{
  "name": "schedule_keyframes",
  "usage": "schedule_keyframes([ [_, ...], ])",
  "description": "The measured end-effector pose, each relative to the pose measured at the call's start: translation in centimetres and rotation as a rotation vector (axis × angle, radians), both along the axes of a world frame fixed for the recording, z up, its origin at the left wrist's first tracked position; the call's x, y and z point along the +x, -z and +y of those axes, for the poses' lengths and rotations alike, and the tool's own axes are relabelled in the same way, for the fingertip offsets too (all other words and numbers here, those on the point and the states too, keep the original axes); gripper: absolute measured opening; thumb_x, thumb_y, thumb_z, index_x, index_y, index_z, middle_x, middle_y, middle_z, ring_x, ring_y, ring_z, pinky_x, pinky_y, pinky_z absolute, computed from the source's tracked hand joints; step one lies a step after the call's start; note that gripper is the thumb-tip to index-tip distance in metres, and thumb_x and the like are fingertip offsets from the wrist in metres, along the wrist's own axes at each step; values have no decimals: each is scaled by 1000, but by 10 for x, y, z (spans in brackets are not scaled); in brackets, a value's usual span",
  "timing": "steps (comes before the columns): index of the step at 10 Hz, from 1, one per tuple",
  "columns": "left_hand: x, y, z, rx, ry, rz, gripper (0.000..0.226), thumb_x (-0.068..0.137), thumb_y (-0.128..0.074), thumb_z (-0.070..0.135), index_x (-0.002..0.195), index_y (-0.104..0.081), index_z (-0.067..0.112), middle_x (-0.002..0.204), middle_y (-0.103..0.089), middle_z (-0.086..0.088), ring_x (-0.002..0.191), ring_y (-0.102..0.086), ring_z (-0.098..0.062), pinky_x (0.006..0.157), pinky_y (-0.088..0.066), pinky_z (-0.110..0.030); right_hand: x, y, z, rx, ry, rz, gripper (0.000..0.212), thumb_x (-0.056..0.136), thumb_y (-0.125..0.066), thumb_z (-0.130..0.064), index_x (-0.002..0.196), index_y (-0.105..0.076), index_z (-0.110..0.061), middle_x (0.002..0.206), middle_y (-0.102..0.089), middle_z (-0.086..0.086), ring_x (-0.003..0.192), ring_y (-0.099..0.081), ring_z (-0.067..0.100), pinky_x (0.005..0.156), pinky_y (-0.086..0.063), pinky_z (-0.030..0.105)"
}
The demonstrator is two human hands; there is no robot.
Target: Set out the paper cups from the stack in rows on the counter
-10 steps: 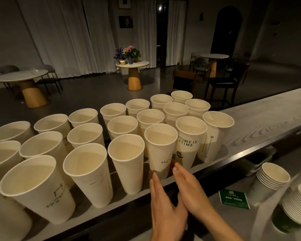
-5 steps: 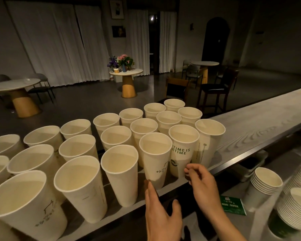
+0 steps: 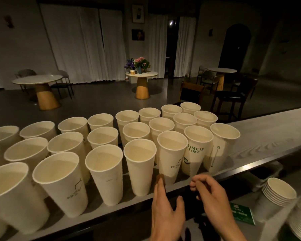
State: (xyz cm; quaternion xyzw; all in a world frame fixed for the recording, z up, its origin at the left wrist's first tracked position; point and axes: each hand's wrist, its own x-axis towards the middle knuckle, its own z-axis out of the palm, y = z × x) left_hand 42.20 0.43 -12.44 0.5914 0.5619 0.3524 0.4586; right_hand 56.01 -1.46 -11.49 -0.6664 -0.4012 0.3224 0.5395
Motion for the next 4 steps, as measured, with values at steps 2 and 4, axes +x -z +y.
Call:
schedule_keyframes([
  [2,-48,-8,-22,58,126,0,71,101,-65,29,160,-28,40,166,-30,20,153,-26,-2,128,-24,-32,-31,-17,-30,40,-175,-31,18,99,-61,-5,95,-73,-18,89,-76,-6,89,-72,6,83,-55,26],
  [4,-135,-56,-58,85,382,-238,31,100,-68,17,130,-66,27,127,-74,8,124,-66,-7,110,-51,-33,-87,-67,-68,176,-409,-102,30,96,-62,-2,86,-77,-27,90,-76,2,89,-72,10,77,-54,20],
])
